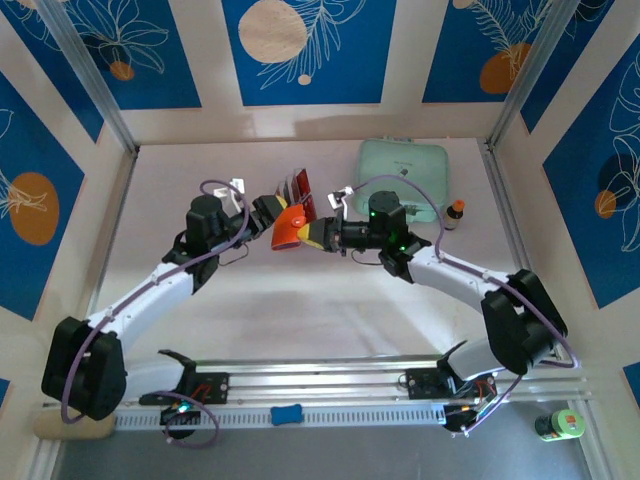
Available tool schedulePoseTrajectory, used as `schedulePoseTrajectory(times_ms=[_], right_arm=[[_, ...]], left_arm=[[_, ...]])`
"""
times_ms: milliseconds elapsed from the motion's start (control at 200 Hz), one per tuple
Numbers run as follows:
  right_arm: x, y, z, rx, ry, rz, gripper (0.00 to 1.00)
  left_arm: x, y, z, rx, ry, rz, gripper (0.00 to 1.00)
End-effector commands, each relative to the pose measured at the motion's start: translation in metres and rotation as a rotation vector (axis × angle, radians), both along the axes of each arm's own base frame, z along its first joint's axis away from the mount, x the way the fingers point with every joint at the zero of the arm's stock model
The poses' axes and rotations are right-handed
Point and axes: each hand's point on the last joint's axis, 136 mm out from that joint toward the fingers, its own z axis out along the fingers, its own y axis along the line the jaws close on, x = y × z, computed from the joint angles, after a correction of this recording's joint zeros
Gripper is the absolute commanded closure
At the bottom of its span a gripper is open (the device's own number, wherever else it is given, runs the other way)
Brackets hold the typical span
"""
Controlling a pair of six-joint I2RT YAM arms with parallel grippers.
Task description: Put the credit cards into the card holder
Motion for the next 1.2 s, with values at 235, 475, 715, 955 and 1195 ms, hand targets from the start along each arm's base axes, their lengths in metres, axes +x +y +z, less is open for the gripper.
schedulePoseTrajectory(times_ms=[235,475,715,955,1195], right_arm=[[-0.003,0.007,0.025,0.063,-0.048,0.035,1.0],[-0.005,0.004,0.026,0.057,-0.052,0.029,1.0],[-0.004,0.007,0.022,0.056,-0.039,0.032,1.0],[-0.005,0.009,0.022,0.059,-0.037,0.039,1.0],[-0.005,0.009,0.016,0.053,-0.028,0.034,1.0]], left_arm=[[-0.001,0.0,-0.016,-0.003,0.022,-0.012,0.26],[0.0,0.003,-0.022,0.01,0.033,0.002,0.15],[0.003,0.0,-0.006,-0.041,-0.003,0.0,0.22],[0.004,-0.003,0.003,-0.098,-0.027,-0.009,0.36],[0.002,-0.004,0.007,-0.117,-0.044,-0.017,0.5]])
